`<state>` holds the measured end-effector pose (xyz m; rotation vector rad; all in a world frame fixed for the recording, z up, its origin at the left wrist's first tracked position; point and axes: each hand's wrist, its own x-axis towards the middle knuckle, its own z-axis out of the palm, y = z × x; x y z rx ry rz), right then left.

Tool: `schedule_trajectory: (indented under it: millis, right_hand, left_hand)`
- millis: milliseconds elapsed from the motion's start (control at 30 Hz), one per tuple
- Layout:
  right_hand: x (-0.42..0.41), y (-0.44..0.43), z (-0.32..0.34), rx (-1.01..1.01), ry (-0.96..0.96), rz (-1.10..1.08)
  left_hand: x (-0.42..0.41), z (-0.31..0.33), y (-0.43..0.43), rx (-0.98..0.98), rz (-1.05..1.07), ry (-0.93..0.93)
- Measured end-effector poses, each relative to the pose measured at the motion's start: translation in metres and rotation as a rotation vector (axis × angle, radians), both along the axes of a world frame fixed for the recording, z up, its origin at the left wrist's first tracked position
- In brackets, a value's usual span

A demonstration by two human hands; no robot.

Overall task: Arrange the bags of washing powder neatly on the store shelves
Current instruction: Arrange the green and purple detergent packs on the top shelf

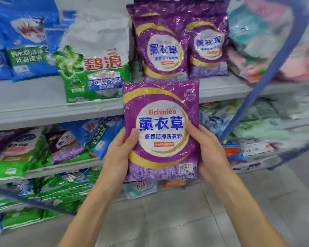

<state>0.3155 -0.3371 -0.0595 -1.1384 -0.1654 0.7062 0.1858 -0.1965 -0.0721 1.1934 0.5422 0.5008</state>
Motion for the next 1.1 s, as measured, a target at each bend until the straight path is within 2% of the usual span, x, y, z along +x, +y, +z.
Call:
schedule_trajectory:
  millis: [200,400,600,767,933,1100]
  right_hand:
    - [0.065,-0.050,0.016,0.027,-0.050,-0.090]
    - [0.119,-0.065,0.024,0.079,-0.084,-0.137]
    - [0.190,-0.033,0.052,0.034,-0.301,-0.176]
    - [0.253,0.000,0.082,-0.024,-0.444,-0.219]
    - [0.307,0.028,0.085,-0.097,-0.408,-0.284]
    - [0.333,0.049,0.067,-0.206,-0.414,-0.336]
  left_hand:
    - [0.071,0.012,-0.046,-0.013,0.005,-0.074]
    - [0.130,0.031,-0.061,-0.022,0.028,-0.100]
    - [0.198,0.065,-0.040,0.077,0.087,-0.154]
    - [0.269,0.090,-0.009,0.075,0.139,-0.210]
    - [0.332,0.089,0.006,0.136,0.222,-0.168]
    - [0.367,0.073,0.007,0.150,0.392,-0.137]
